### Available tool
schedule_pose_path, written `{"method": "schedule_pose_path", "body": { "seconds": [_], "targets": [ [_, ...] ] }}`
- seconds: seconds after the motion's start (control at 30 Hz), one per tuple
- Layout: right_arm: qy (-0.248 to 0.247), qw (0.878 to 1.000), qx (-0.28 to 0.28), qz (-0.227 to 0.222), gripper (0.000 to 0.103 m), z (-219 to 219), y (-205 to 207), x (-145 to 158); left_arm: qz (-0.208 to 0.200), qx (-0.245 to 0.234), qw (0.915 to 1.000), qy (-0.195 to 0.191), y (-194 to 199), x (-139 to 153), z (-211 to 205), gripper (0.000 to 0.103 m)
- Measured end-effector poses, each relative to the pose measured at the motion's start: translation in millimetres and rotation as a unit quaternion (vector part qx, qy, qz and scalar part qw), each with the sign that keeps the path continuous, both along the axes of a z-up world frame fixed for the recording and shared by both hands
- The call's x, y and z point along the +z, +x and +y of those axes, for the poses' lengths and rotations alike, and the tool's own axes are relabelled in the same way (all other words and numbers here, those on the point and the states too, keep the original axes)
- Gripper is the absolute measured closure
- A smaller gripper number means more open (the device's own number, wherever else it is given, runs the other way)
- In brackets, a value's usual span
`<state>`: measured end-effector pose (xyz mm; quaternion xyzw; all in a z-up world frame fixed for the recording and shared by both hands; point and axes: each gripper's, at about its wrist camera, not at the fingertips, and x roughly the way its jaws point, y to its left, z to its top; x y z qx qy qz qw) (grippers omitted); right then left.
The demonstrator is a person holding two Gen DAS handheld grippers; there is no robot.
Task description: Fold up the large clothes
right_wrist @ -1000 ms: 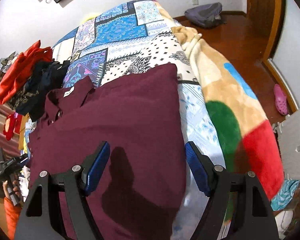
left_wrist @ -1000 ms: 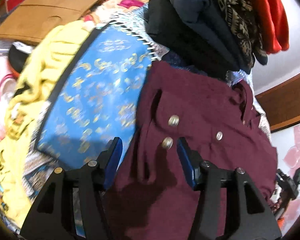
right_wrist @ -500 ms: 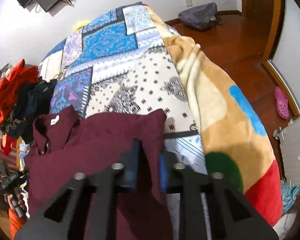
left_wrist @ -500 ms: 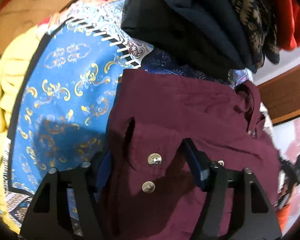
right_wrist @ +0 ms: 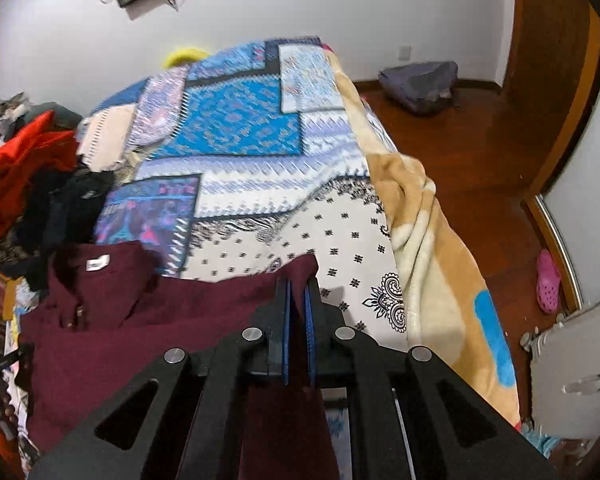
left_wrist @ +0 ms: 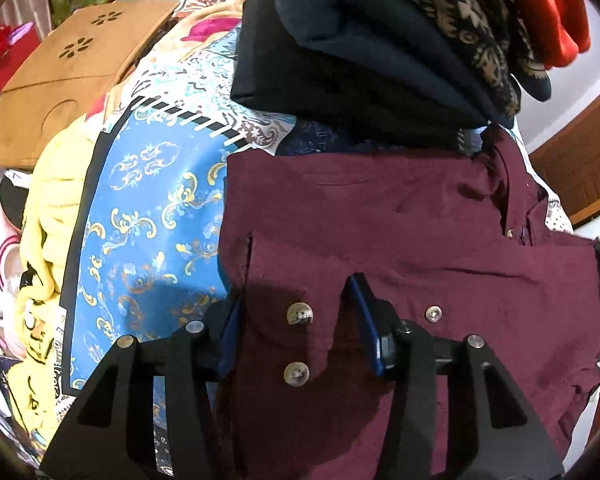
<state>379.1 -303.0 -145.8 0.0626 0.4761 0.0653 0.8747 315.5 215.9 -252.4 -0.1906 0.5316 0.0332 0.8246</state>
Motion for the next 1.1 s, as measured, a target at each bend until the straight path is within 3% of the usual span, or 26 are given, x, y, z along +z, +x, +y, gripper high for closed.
{"method": "schedule_pose_path", "body": {
  "seconds": [0.2,0.23,0.37,0.57,0.77,0.93,1.1],
  "targets": [
    [-0.011,1.000,0.002,0.009,0.094,-3.5,-14.8,-4.1,0.007,0.008,0.9997,-0.021,-8.6,-3.4,8.4,0.053],
    [-0.014,1.000,0.005,0.012,0.089,-4.0,-19.7,-0.5,0.008,0.008,0.9998,-0.016,-10.8,-0.8,7.2,0.053],
    [-0.022,1.000,0.018,0.001,0.051,-2.7,-41.2,16.9,0.009,-0.004,0.9999,0.009,-24.2,12.4,3.9,0.053],
    [-0.025,0.998,0.042,-0.041,0.050,1.3,-87.9,48.3,-0.015,-0.007,0.9996,0.021,-54.5,45.3,1.9,0.051],
    [-0.026,0.996,0.065,-0.054,0.049,6.1,-135.9,53.3,-0.021,-0.001,0.9992,0.034,-91.8,64.0,-1.1,0.034],
    [-0.020,0.997,0.067,-0.040,0.040,3.5,-170.1,37.4,-0.005,0.005,0.9999,0.012,-126.2,51.3,1.3,0.034],
    [-0.004,0.998,0.057,-0.008,0.039,1.5,-196.2,14.0,0.025,0.007,0.9996,-0.009,-157.3,27.3,0.8,0.034]
  ]
}}
